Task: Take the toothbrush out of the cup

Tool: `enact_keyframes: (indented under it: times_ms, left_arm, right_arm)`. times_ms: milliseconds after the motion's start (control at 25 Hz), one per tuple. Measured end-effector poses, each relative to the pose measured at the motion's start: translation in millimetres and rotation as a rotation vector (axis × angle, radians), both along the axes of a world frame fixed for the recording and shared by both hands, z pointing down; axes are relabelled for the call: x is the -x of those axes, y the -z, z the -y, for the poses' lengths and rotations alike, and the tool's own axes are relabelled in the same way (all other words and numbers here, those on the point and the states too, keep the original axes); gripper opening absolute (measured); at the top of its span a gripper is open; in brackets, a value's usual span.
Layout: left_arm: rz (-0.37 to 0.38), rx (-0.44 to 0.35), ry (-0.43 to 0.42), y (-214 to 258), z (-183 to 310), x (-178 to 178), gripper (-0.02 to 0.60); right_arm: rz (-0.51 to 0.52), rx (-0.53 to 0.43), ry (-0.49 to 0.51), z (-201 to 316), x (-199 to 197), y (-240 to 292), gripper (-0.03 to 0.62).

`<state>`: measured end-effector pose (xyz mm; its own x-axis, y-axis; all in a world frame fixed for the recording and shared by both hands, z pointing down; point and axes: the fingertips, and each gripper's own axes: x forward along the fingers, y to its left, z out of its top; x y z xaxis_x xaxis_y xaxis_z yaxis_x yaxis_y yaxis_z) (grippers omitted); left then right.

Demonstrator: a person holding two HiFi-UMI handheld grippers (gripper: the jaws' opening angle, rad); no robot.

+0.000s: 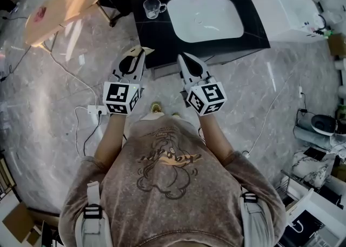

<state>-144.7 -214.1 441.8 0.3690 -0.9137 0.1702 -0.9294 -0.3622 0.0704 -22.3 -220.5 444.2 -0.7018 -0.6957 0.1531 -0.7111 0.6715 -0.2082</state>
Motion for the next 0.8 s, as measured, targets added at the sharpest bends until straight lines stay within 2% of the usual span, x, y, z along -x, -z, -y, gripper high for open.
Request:
enact_keyframes:
  times_ms: [360,800]
  left_arm:
    - [-0.023,-0.003,0.023,-3,-31,-15,0.071]
    - [-0.040,-0.005,0.047,3,-107,-59,0.071]
  right_arm:
    - [-0.007,0.003,0.037,-37,-14,-7,0.020]
    - [-0.006,-0.002,0.073,-114,-50,-5,0.020]
